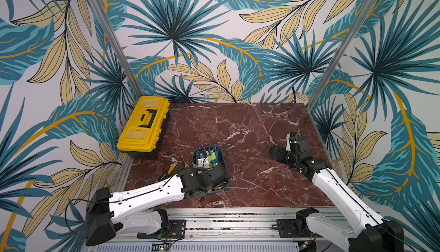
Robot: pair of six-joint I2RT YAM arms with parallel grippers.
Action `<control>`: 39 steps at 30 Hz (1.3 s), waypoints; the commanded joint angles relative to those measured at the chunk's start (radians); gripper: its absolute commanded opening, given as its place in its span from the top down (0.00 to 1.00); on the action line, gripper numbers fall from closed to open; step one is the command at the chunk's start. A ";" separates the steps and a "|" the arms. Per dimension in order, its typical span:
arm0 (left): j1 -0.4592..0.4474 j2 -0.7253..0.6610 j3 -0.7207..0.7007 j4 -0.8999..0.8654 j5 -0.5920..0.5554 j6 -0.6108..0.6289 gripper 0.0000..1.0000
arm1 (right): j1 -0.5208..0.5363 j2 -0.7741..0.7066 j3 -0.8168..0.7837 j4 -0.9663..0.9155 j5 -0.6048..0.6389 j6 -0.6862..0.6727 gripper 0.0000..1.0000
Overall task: Put the rake into the storage box
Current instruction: Place the rake in the storage box.
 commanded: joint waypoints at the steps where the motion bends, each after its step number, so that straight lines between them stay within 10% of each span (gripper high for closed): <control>1: -0.005 -0.018 -0.050 0.028 -0.023 -0.036 0.92 | 0.000 0.004 -0.017 0.013 -0.016 -0.009 0.01; 33: 0.083 0.070 -0.170 0.247 0.073 0.013 0.89 | 0.000 0.030 -0.007 0.018 -0.100 -0.019 0.01; 39: 0.087 0.071 -0.158 0.240 0.086 0.024 0.66 | 0.000 0.031 -0.011 0.026 -0.122 -0.018 0.01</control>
